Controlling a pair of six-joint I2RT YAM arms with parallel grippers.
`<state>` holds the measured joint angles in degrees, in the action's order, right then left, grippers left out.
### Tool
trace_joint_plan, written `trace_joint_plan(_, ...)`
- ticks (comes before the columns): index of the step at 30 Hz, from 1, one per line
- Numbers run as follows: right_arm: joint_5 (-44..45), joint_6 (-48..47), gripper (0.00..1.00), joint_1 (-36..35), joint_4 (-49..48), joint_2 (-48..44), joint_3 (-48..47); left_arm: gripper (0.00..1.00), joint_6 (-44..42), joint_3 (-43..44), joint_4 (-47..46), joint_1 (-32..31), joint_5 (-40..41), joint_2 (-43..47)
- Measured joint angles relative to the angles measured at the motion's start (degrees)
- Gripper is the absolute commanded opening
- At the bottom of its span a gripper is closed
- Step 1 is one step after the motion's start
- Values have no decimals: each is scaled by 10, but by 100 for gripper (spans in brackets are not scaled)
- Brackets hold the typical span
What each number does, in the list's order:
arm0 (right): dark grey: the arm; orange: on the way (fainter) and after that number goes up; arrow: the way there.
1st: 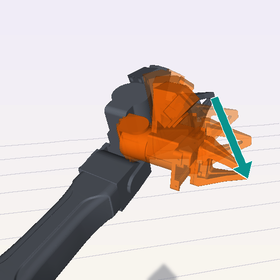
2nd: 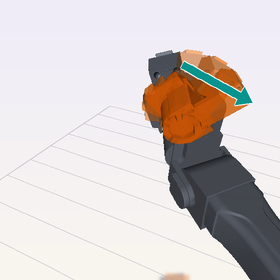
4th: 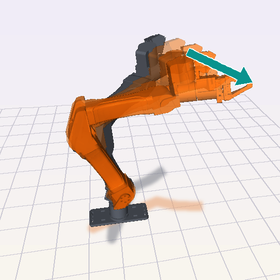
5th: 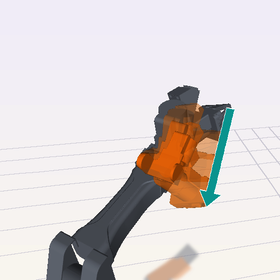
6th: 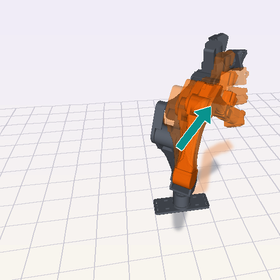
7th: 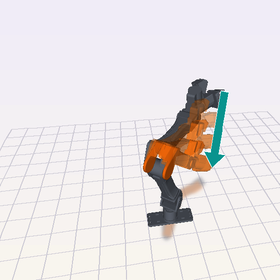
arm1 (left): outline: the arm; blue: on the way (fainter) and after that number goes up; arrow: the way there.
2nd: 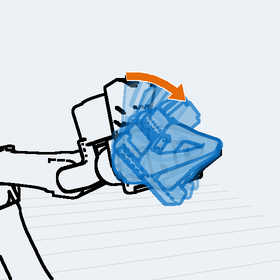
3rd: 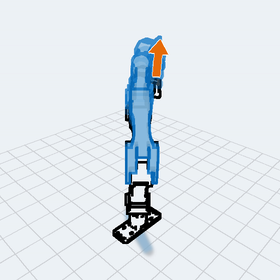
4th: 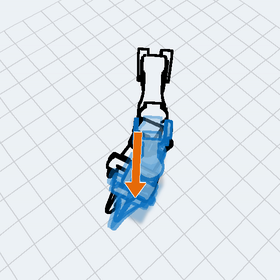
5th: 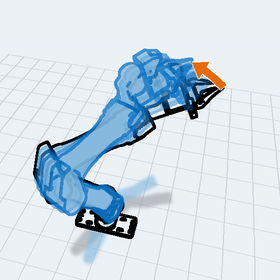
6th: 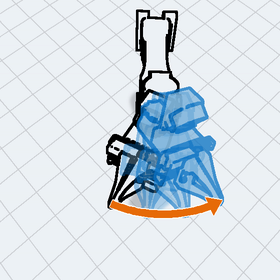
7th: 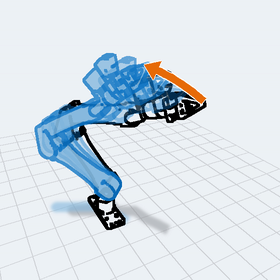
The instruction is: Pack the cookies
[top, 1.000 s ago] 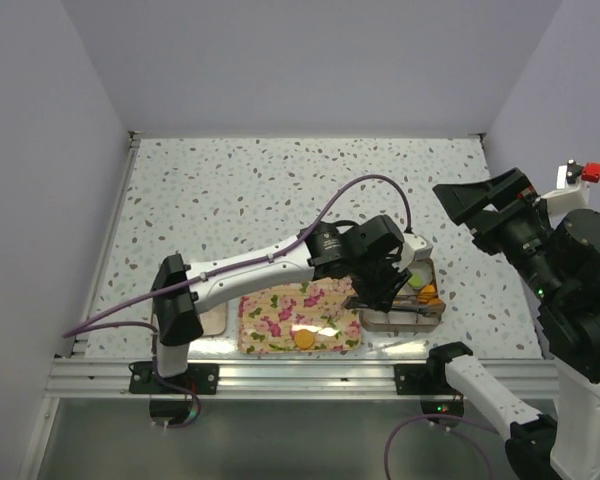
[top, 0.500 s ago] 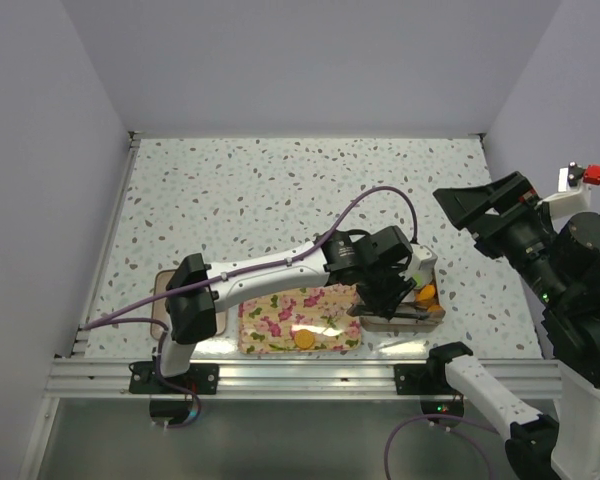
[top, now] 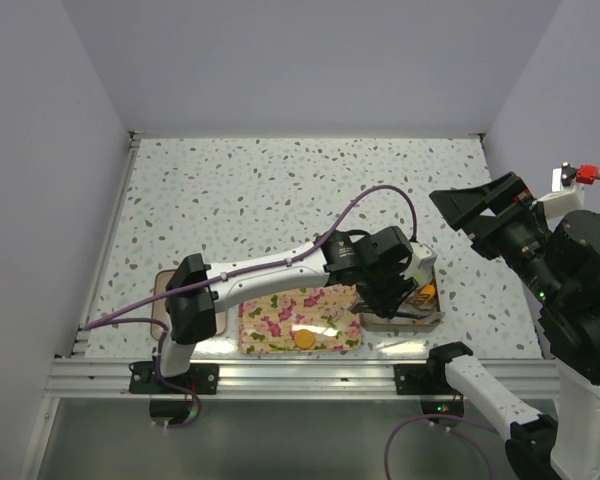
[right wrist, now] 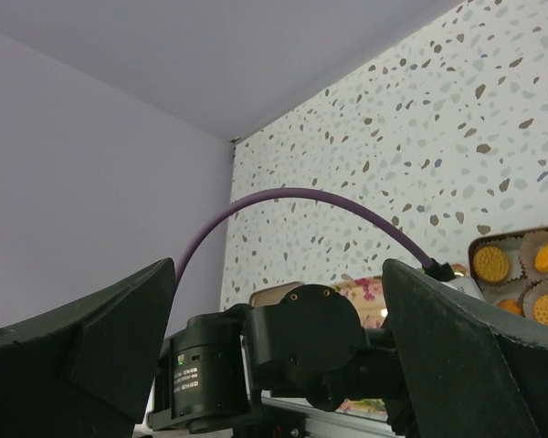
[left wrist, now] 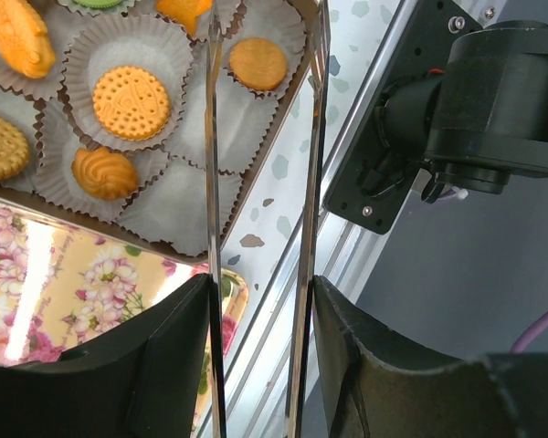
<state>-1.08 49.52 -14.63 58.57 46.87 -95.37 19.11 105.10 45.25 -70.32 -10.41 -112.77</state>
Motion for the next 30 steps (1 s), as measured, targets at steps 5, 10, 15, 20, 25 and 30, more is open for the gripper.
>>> trace_joint_plan(5, -2, 8, 99, 0, -7, 0, 21, 52, 3, 0, 12, 1, 19, 16)
trace_joint_plan(10, -3, 11, 99, 0, -17, 0, 31, 52, 9, -20, 43, 6, 53, 91)
trace_joint_plan(15, -15, 15, 99, 0, -42, 0, 42, 51, 24, -77, 90, 19, 94, 211)
trace_joint_plan(20, -23, 26, 99, 0, -64, 0, 75, 50, 45, -162, 134, 24, 118, 313)
trace_joint_plan(25, -34, 36, 99, 0, -77, 0, 97, 47, 65, -248, 184, 24, 116, 367)
trace_joint_plan(30, -45, 42, 99, 0, -95, 0, 115, 47, 85, -309, 228, 24, 110, 419)
